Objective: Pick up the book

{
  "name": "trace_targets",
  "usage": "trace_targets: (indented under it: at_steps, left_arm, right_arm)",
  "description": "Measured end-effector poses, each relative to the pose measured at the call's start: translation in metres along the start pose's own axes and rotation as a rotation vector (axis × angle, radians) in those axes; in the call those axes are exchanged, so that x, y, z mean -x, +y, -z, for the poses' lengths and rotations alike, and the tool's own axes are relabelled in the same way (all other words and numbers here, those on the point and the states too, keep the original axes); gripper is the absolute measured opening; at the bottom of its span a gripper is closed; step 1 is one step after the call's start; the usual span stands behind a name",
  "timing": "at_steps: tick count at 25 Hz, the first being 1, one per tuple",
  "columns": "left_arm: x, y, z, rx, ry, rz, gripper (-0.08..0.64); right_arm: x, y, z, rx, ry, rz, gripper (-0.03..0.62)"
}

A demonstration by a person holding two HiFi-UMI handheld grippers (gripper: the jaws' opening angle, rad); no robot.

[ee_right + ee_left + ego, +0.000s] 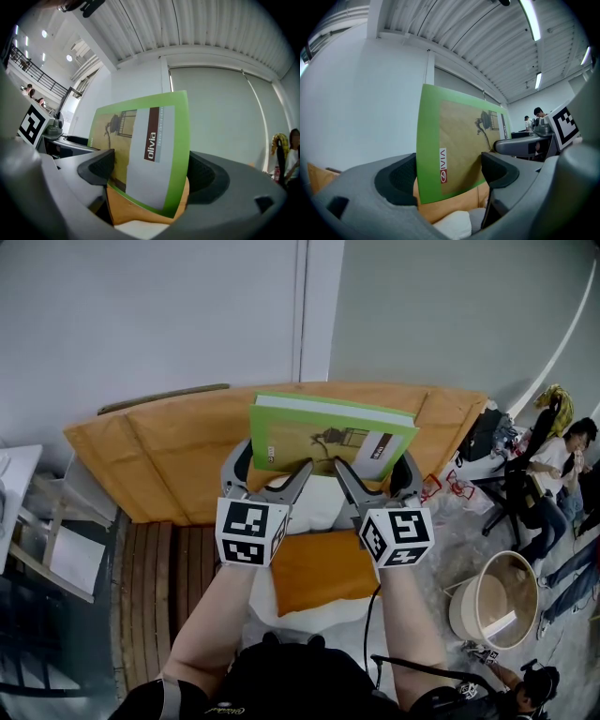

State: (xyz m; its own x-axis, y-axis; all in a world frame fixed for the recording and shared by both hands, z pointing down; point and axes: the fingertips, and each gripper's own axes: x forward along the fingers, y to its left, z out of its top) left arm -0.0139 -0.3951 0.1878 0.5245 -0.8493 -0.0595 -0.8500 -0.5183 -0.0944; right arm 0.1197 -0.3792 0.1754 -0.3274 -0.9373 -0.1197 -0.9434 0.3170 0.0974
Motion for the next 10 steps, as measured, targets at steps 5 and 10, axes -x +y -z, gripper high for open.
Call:
trace_targets:
  at_steps: [5, 10]
  left_arm:
    - [-0.002, 0.001, 0.0019, -0.006, 0.004, -0.005, 0.433]
    - [-0.0034, -0.0011, 0.0019, -0.004, 0.0, -0.001, 0.433]
  right_arm:
    - [-0.0021, -0.0008, 0.0035, -0.009, 0.0, 0.0, 0.449]
    - [-0.0008, -0.003, 0.0025, 0.0, -0.003, 0.005, 0.449]
